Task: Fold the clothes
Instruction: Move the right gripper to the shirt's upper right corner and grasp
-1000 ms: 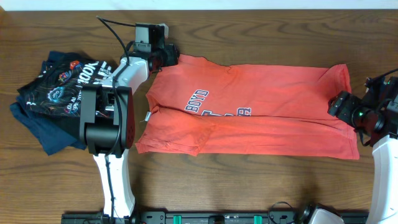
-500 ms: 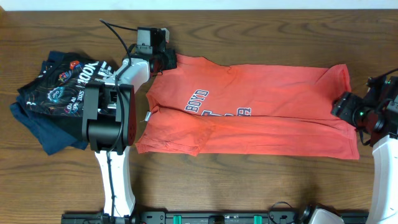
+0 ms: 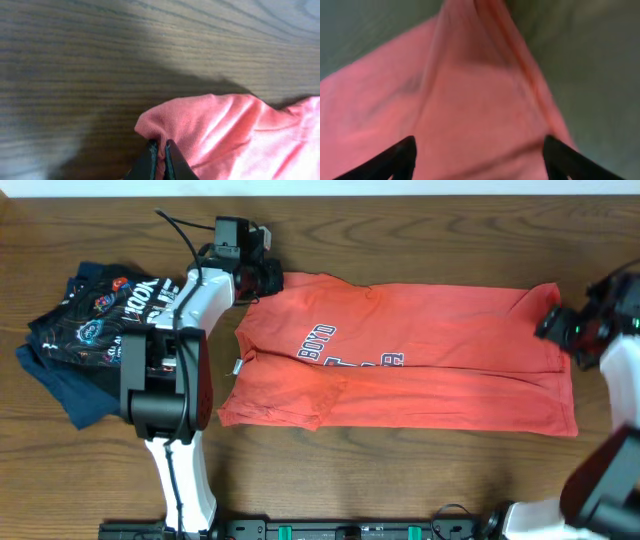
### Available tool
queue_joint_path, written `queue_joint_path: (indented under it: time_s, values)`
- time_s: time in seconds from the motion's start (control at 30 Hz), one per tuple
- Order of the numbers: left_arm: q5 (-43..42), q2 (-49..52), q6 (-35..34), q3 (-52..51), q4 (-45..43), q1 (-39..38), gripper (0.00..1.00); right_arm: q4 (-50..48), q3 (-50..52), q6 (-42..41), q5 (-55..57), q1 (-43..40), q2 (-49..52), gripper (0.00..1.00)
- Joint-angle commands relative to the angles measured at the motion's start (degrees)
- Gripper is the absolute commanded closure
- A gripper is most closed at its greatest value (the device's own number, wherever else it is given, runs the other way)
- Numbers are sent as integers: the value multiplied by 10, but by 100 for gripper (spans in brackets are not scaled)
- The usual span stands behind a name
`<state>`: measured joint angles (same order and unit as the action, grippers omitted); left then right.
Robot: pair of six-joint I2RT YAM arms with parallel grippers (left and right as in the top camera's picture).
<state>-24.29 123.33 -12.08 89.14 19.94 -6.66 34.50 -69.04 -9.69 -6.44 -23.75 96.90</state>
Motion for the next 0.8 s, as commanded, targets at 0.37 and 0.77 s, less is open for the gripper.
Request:
queue_joint_path:
  time_s: [0.37,0.77]
  values:
    - [-8,-19,-3,10,34,-2,94,-48,-241,31,-34,23,267,26]
    - [-8,-19,-3,10,34,-2,94,-104,-241,29,-18,31,306,68]
